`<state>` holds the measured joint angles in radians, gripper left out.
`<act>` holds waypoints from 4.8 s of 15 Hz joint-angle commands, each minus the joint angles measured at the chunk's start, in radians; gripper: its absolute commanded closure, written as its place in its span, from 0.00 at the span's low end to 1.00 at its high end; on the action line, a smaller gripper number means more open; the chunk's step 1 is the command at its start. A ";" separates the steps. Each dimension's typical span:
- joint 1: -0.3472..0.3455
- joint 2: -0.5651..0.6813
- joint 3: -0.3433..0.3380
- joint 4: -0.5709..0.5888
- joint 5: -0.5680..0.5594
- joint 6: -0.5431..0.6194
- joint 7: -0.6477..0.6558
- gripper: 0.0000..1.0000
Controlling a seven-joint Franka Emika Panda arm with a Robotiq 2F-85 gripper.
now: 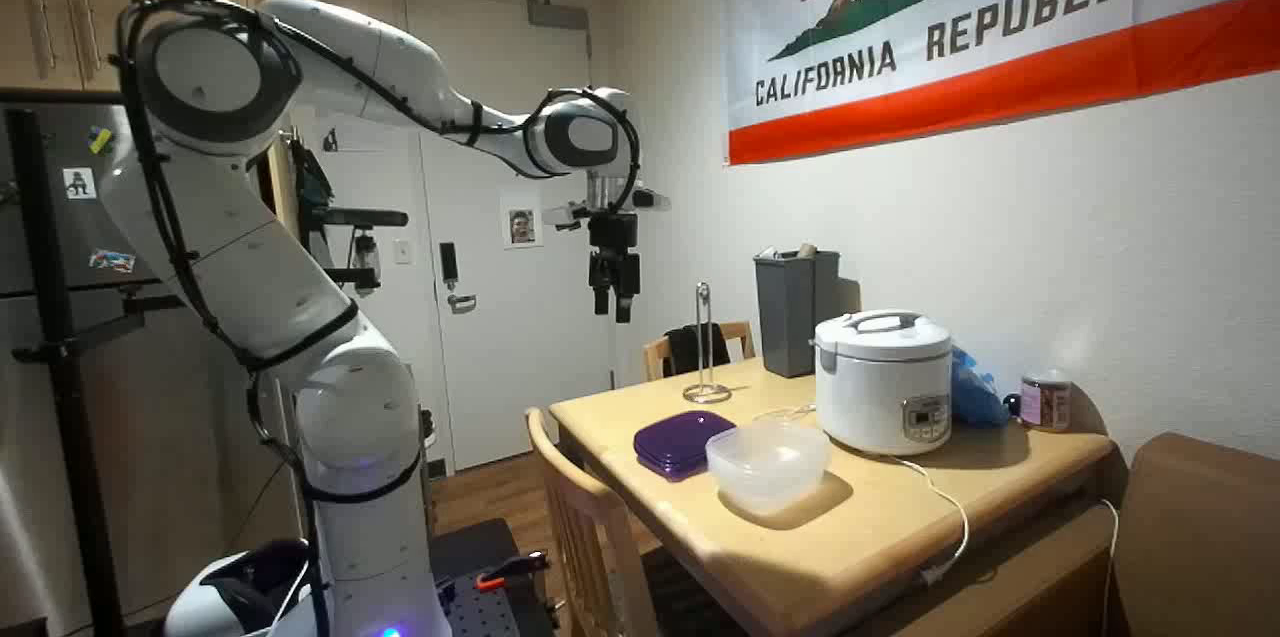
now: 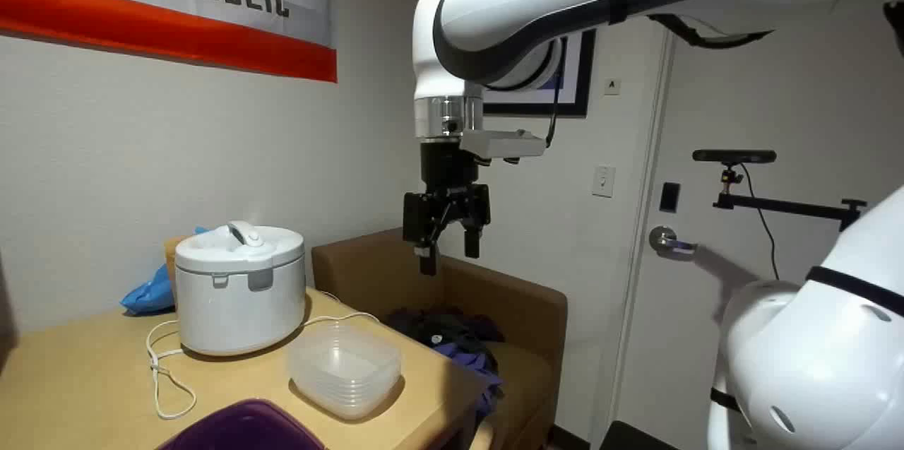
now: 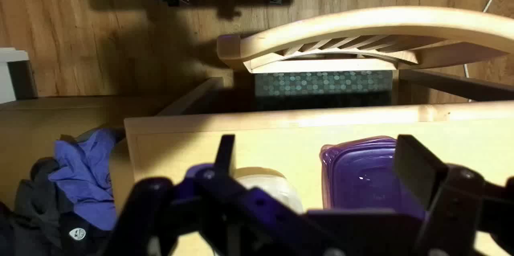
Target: Take one purple lid and put them on the clear bowls
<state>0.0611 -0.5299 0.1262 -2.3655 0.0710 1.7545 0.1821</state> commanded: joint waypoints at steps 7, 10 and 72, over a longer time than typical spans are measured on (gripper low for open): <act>0.014 0.051 0.003 0.046 -0.004 0.005 -0.031 0.00; 0.045 0.108 0.022 0.109 -0.031 -0.006 -0.096 0.00; 0.019 0.731 0.043 0.051 0.434 0.573 -0.324 0.00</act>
<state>0.0822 0.2731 0.1778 -2.2152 0.4813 2.2422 -0.1796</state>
